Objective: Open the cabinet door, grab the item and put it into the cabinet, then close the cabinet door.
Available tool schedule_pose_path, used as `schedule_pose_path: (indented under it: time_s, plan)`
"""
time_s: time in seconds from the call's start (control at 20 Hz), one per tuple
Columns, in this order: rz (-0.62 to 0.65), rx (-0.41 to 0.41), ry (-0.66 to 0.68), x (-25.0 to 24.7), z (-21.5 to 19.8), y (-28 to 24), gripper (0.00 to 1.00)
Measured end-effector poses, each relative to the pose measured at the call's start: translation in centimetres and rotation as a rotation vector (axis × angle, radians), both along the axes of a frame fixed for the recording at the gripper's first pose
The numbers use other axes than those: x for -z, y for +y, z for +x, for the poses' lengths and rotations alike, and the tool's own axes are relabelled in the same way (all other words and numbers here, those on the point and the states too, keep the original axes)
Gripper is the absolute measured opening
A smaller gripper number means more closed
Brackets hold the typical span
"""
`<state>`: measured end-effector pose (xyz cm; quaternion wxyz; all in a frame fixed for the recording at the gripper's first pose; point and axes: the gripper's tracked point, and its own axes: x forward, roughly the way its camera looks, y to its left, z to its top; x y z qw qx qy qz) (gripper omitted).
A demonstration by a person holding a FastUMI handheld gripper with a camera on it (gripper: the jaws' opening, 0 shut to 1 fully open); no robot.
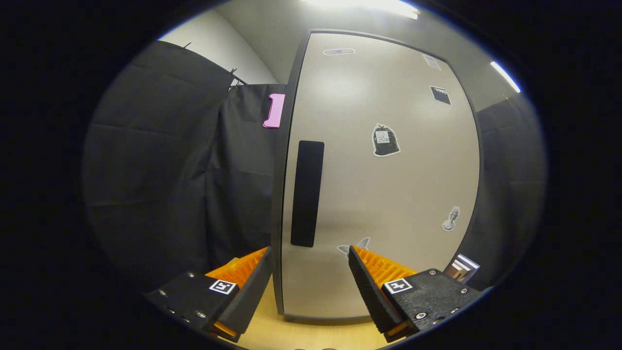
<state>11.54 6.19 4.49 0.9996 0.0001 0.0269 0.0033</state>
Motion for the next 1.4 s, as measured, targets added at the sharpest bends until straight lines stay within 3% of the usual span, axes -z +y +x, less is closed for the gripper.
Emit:
schedule_pose_path:
  time_s: [0.1, 0.2, 0.4, 0.5, 0.6, 0.8, 0.85, 1.05, 1.15, 1.3, 1.4]
  plan:
    - [0.015, 0.010, -0.018, -1.2, 1.4, 0.1, 0.92]
    - [0.010, 0.030, -0.013, -1.5, 2.5, -0.2, 0.83]
    - [0.012, 0.004, 0.004, -1.3, 2.7, 0.6, 0.33]
    - [-0.066, 0.059, -0.003, -1.2, 2.1, -0.6, 0.28]
    - [-0.057, 0.000, 0.028, 0.2, 2.1, 0.6, 0.02]
    - [0.059, -0.080, 0.077, 1.6, 1.3, 2.0, 0.03]
    - [0.075, -0.083, 0.069, 1.3, 1.0, 2.0, 0.23]
    - [0.017, -0.065, 0.011, -0.4, 1.8, 2.2, 0.55]
    - [-0.032, 0.026, -0.010, -1.2, 2.7, 0.7, 0.65]
    - [-0.013, 0.027, -0.007, -1.7, 4.3, 0.7, 0.66]
    - [-0.003, -0.023, 0.002, -1.4, 4.9, 0.9, 0.44]
